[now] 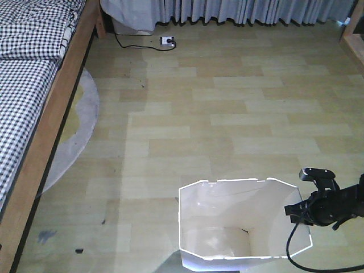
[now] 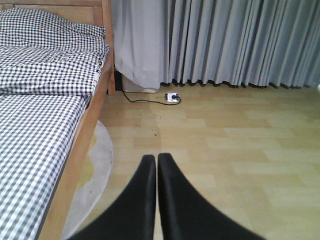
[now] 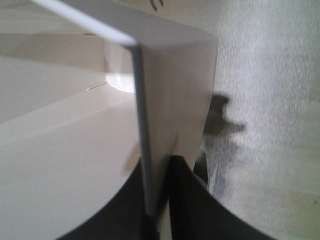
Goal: Move trash bin to bedside with robot
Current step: 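Carry the bin with the right gripper toward the bedside curtains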
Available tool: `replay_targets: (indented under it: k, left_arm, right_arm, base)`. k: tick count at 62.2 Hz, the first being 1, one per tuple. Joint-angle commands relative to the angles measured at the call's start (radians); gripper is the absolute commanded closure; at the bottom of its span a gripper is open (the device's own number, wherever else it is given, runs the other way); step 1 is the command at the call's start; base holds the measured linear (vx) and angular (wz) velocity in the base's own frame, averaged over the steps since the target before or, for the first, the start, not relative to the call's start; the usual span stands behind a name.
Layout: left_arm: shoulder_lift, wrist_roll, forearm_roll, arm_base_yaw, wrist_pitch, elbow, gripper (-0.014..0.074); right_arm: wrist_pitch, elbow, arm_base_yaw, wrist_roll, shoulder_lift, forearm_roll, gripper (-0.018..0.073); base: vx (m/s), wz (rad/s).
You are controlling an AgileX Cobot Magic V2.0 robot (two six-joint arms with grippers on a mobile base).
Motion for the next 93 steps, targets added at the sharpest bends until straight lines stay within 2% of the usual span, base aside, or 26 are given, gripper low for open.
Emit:
replay_targets:
  k: [1, 93]
  left_arm:
    - [-0.010, -0.008, -0.009, -0.002, -0.074, 0.029, 0.0602]
    - [-0.010, -0.008, -0.009, -0.002, -0.074, 0.029, 0.0602]
  right_arm:
    - [0.194, -0.004, -0.005, -0.002, -0.063, 0.003, 0.0565]
    - [0.194, -0.004, -0.005, -0.002, -0.063, 0.003, 0.0565]
  base:
    - [0.47, 0.04]
    - [0.44, 0.03]
